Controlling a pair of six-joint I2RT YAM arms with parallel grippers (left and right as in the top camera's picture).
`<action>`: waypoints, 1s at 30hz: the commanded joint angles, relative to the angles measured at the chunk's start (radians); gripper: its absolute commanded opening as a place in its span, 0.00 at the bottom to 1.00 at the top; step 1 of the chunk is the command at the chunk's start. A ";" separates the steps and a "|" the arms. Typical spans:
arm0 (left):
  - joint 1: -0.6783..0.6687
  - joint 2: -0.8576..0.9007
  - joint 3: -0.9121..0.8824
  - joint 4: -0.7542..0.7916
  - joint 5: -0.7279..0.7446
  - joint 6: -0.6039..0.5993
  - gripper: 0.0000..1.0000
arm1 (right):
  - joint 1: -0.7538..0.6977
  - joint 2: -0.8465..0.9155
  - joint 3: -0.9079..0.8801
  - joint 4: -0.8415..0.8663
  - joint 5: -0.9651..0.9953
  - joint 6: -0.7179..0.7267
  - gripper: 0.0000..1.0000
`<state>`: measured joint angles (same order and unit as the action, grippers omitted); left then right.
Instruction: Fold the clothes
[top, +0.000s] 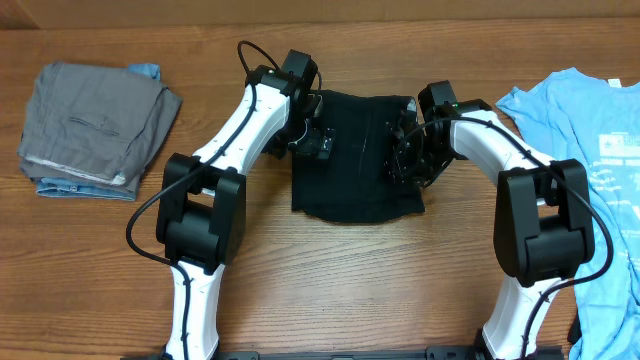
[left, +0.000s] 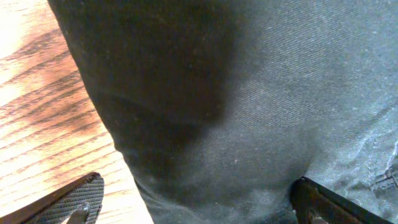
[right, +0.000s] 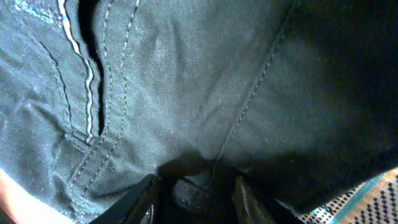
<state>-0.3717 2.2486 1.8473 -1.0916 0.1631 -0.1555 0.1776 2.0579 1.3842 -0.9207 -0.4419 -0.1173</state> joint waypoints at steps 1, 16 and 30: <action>0.000 0.005 -0.012 0.004 -0.034 -0.010 0.98 | -0.002 0.029 0.033 -0.093 0.053 0.016 0.43; 0.000 0.005 -0.039 -0.003 -0.069 -0.009 0.95 | -0.011 -0.096 0.187 -0.278 0.393 0.174 0.47; 0.000 0.005 -0.039 -0.003 -0.066 -0.009 1.00 | -0.153 -0.084 0.187 -0.165 0.114 0.205 1.00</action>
<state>-0.3717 2.2486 1.8191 -1.0920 0.1108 -0.1555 0.0547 1.9926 1.5513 -1.0908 -0.2096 0.1131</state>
